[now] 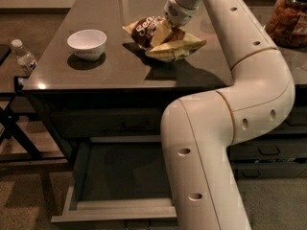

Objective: Place brown chip bag into middle drawer

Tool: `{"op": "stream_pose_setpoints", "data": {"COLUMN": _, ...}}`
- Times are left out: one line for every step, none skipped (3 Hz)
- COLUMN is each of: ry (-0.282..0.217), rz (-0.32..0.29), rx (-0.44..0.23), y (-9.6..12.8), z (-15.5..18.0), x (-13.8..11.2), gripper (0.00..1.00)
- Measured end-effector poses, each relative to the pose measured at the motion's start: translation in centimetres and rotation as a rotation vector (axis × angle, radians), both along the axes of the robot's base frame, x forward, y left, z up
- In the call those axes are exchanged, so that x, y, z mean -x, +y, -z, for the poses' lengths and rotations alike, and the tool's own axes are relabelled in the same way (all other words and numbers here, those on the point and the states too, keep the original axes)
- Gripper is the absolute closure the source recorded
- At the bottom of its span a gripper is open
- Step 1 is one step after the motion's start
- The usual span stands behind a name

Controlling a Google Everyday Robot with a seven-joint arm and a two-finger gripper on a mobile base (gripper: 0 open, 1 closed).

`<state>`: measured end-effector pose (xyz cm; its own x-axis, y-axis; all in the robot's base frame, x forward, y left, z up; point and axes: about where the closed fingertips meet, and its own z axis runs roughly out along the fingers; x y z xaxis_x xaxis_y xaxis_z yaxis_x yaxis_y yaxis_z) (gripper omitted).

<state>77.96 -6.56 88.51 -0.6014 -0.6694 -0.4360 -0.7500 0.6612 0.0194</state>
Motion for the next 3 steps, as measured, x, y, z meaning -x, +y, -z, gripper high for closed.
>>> {"op": "stream_pose_setpoints", "data": {"ry": -0.048, "rz": -0.064, "rx": -0.050, "y": 0.4, "z": -1.5, "x": 0.3, "gripper": 1.00}}
{"op": "stream_pose_setpoints", "data": {"ry": -0.052, "rz": -0.064, "rx": -0.051, "y": 0.5, "z": -1.6, "x": 0.1, "gripper": 1.00}}
{"op": "stream_pose_setpoints", "data": {"ry": -0.050, "rz": -0.068, "rx": -0.061, "y": 0.0, "z": -3.0, "x": 1.2, "gripper": 1.00}}
